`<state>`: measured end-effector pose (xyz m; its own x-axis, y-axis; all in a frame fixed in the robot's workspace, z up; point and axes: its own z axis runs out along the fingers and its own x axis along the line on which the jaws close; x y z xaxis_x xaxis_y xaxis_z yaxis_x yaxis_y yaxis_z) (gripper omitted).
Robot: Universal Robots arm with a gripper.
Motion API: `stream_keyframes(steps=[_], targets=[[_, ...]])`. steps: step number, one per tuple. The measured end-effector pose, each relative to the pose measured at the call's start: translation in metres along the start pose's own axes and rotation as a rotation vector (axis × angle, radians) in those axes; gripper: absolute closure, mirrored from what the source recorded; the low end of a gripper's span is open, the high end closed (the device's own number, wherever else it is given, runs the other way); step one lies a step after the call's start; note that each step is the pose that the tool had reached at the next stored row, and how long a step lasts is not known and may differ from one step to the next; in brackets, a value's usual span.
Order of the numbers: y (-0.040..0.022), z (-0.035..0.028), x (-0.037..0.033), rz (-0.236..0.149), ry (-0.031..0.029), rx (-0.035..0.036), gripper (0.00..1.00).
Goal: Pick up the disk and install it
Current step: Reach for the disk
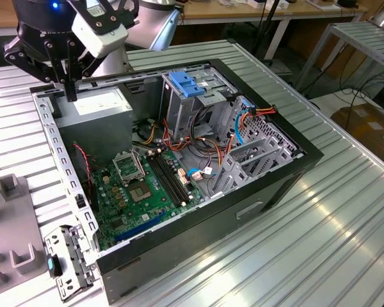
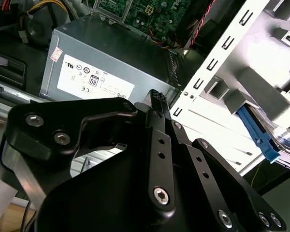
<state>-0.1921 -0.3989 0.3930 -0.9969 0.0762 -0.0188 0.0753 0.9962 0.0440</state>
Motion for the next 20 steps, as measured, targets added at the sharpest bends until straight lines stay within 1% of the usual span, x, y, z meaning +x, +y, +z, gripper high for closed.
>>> stream_keyframes(steps=[5, 16, 20], targets=[[-0.0003, -0.0001, 0.0038, 0.0, 0.0003, 0.0001, 0.89], [-0.0012, -0.0003, 0.0159, 0.0, 0.0009, 0.0001, 0.89], [-0.0017, -0.0005, 0.022, 0.0, 0.0012, 0.0001, 0.89]])
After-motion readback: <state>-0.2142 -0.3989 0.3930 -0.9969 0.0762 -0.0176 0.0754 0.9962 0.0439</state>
